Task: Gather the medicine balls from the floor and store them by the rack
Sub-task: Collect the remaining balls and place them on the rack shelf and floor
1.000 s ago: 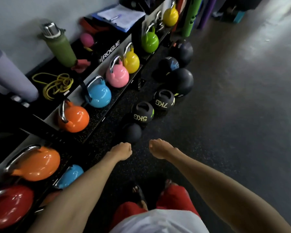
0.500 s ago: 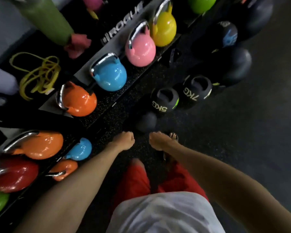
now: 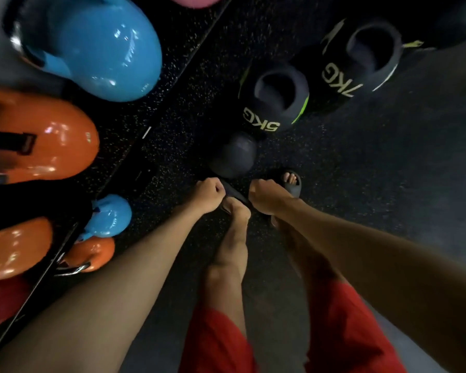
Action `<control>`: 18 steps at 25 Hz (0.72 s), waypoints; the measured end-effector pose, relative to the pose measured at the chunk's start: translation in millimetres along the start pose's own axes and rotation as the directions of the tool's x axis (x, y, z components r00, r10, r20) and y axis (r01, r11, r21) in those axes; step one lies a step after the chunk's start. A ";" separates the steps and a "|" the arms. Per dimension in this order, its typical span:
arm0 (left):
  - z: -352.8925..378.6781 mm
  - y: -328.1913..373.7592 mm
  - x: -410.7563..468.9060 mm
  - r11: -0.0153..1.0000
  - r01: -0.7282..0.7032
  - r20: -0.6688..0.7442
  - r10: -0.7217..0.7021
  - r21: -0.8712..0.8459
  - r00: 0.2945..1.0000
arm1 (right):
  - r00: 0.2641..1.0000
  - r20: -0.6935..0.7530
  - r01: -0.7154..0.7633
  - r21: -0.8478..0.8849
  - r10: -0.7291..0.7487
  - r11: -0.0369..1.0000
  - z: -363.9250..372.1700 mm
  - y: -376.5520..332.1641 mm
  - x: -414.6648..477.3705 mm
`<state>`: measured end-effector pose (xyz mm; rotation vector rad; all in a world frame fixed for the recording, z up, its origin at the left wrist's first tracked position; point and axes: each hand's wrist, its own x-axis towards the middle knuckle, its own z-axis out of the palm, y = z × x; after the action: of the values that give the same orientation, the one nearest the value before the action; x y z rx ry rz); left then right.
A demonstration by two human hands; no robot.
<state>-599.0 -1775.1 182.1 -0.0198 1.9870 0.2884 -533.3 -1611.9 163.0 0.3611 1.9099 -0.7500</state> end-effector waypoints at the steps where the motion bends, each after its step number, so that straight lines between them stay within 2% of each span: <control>1: 4.3 -8.2 32.8 0.999 0.018 -0.004 -0.018 -0.034 1.000 | 1.000 -0.019 -0.018 0.064 0.019 0.998 4.2 6.3 28.9; 3: 7.0 -21.8 89.8 0.987 0.068 -0.046 -0.075 -0.145 0.996 | 0.995 -0.056 -0.062 0.248 0.078 0.967 10.3 20.8 79.1; 5: 9.8 -34.5 153.7 0.945 0.142 -0.089 -0.175 -0.294 0.981 | 0.976 -0.056 -0.154 0.498 0.209 0.853 20.9 42.2 140.6; 7: 9.7 -44.2 208.8 0.867 0.206 -0.088 -0.273 -0.454 0.958 | 0.933 -0.003 -0.240 0.737 0.359 0.632 33.5 61.8 196.6; 9: 9.3 -53.0 257.3 0.760 0.257 -0.029 -0.341 -0.597 0.940 | 0.891 0.067 -0.269 0.875 0.450 0.402 45.4 77.5 245.1; 11: 10.3 -63.2 291.1 0.680 0.313 0.056 -0.372 -0.663 0.926 | 0.871 0.145 -0.277 0.934 0.469 0.224 55.2 87.7 277.3; 13: 17.4 -75.3 320.0 0.631 0.381 0.182 -0.357 -0.675 0.916 | 0.877 0.223 -0.290 0.952 0.426 0.098 65.9 94.4 304.6; 16: 29.1 -83.3 342.8 0.544 0.429 0.378 -0.210 -0.722 0.902 | 0.902 0.302 -0.288 0.953 0.309 -0.093 79.9 89.8 331.5; 18: 32.6 -83.8 346.4 0.489 0.412 0.362 -0.197 -0.769 0.911 | 0.908 0.311 -0.261 0.944 0.281 -0.200 84.0 85.0 338.4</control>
<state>-704.4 -1809.3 -158.2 -0.9287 1.3944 0.9478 -578.0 -1627.2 -192.7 1.7309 0.6479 -1.8238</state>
